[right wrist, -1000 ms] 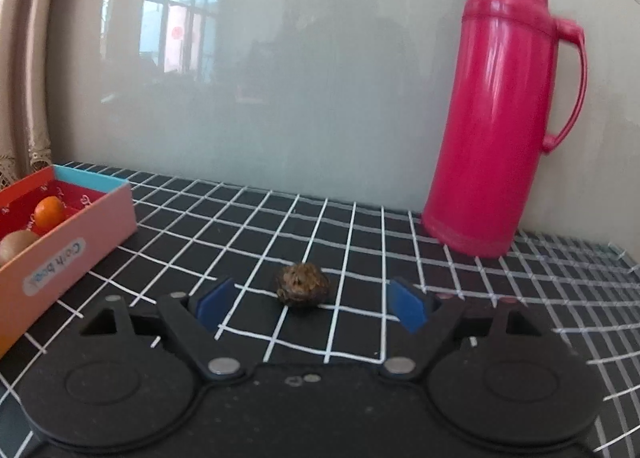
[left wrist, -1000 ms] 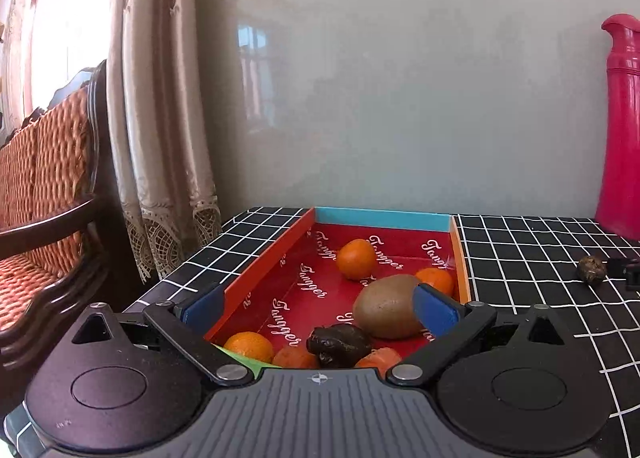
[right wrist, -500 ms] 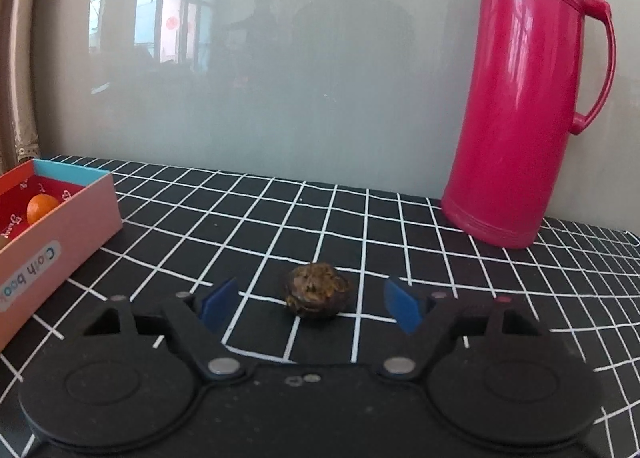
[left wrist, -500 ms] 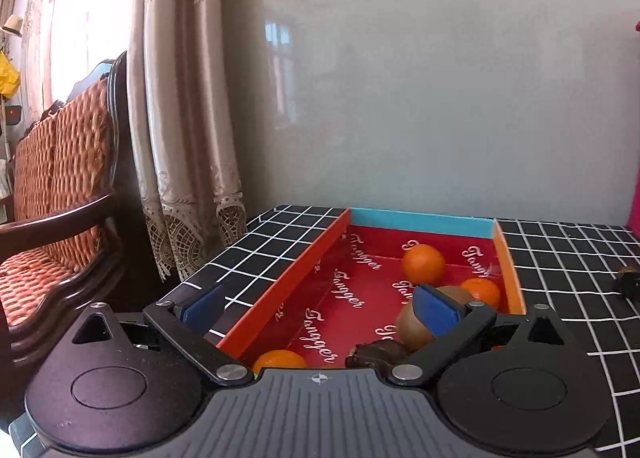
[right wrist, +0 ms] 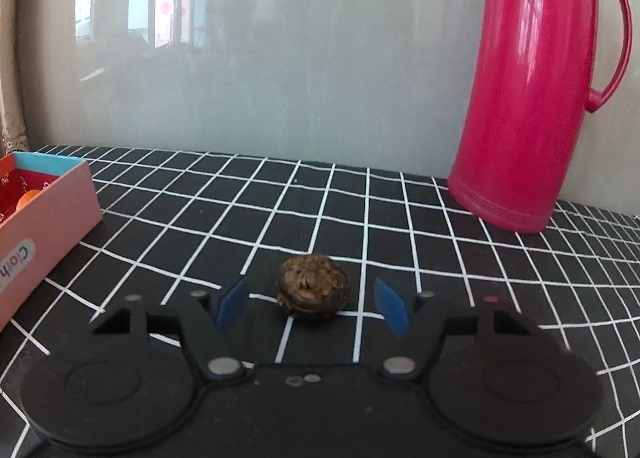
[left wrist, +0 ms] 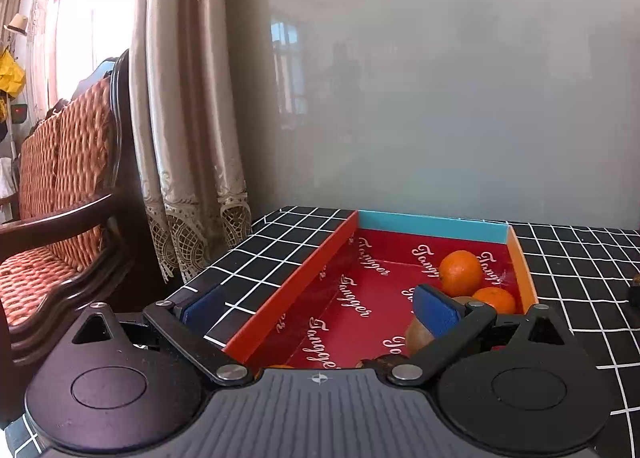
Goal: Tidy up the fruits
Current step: 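Close the right gripper on the dried fruit and lift it, then carry the dried fruit into the box and open the right gripper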
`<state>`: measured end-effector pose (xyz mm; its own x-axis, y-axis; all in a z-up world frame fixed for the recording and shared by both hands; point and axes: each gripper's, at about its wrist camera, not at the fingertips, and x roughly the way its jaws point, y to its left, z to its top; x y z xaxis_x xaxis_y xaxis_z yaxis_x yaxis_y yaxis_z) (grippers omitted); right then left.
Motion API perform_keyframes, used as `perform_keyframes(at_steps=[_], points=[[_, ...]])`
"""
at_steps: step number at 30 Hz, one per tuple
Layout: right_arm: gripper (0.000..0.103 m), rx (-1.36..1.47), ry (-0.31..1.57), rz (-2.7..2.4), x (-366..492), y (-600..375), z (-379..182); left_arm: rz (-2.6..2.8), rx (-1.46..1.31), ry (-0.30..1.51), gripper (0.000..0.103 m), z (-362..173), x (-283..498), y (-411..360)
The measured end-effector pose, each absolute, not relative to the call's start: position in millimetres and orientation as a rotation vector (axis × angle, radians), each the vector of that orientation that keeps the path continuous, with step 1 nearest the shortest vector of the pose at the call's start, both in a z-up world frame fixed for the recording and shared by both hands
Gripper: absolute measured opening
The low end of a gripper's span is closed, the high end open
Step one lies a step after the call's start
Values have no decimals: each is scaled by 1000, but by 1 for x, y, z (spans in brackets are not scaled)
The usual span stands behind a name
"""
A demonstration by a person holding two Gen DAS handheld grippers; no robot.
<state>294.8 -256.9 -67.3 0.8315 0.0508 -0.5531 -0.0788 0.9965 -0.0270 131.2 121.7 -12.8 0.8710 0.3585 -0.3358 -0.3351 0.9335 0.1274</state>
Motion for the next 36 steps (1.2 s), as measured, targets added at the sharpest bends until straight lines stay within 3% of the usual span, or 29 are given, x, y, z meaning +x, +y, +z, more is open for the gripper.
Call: perform_keyframes(at_steps=[3, 18, 36], points=[[43, -30, 605, 72, 297, -259, -69, 370, 62, 365, 99, -13, 131, 126], [42, -24, 584, 75, 287, -254, -56, 369, 62, 375, 99, -11, 127, 128], [42, -34, 500, 140, 232, -238, 2, 339, 77, 412, 100, -1, 100, 126]])
